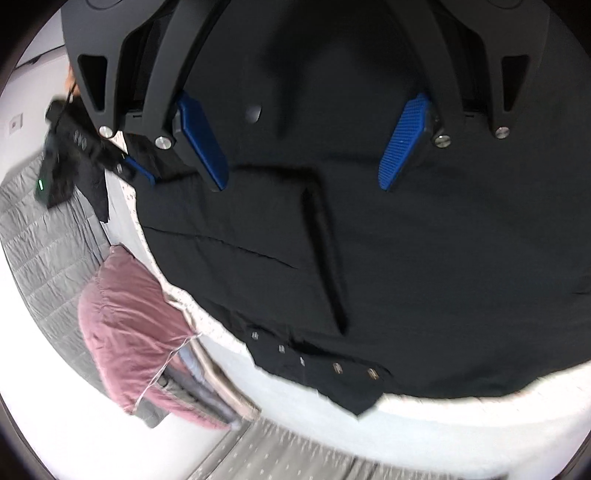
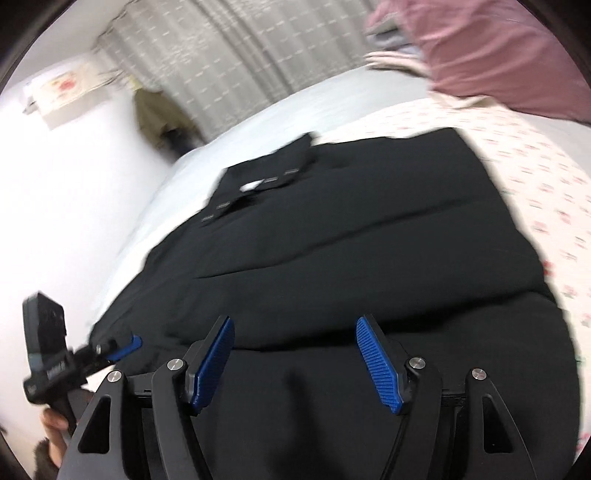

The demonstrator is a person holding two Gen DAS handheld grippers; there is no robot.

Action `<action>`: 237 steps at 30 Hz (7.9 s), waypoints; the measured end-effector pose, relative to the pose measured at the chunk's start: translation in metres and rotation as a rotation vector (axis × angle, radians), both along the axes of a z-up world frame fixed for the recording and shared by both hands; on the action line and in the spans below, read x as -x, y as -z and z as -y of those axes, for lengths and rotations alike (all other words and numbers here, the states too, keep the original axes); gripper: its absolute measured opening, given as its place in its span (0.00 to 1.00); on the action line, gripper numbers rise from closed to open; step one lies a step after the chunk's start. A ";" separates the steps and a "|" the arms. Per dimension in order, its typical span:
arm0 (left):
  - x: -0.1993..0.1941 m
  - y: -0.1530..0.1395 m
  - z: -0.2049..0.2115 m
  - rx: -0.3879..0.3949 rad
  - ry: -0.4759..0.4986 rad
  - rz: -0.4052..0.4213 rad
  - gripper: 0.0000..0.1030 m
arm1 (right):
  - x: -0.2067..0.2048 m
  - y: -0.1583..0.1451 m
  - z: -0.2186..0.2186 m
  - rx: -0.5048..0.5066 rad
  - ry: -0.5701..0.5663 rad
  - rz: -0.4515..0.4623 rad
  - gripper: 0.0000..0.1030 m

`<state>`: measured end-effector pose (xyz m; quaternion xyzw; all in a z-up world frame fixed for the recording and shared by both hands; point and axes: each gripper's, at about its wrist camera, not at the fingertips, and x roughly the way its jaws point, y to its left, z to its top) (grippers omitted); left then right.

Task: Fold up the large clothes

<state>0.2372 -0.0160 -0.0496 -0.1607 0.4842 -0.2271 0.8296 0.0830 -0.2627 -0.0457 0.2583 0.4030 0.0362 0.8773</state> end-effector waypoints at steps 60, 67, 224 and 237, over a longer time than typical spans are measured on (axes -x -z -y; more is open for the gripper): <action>0.055 0.032 -0.422 0.139 -1.022 -0.014 0.16 | 0.007 0.000 -0.002 0.257 0.045 -0.162 0.83; 0.059 -0.041 -0.381 0.095 -0.947 0.209 0.06 | 0.006 -0.003 0.001 0.255 0.050 -0.151 0.83; 0.380 -0.196 -0.191 0.220 0.093 0.385 0.13 | 0.322 -0.191 0.006 -0.224 -0.375 0.284 0.15; 0.293 -0.158 -0.216 0.144 -0.151 0.387 0.15 | 0.254 -0.168 0.067 -0.220 -0.061 0.167 0.16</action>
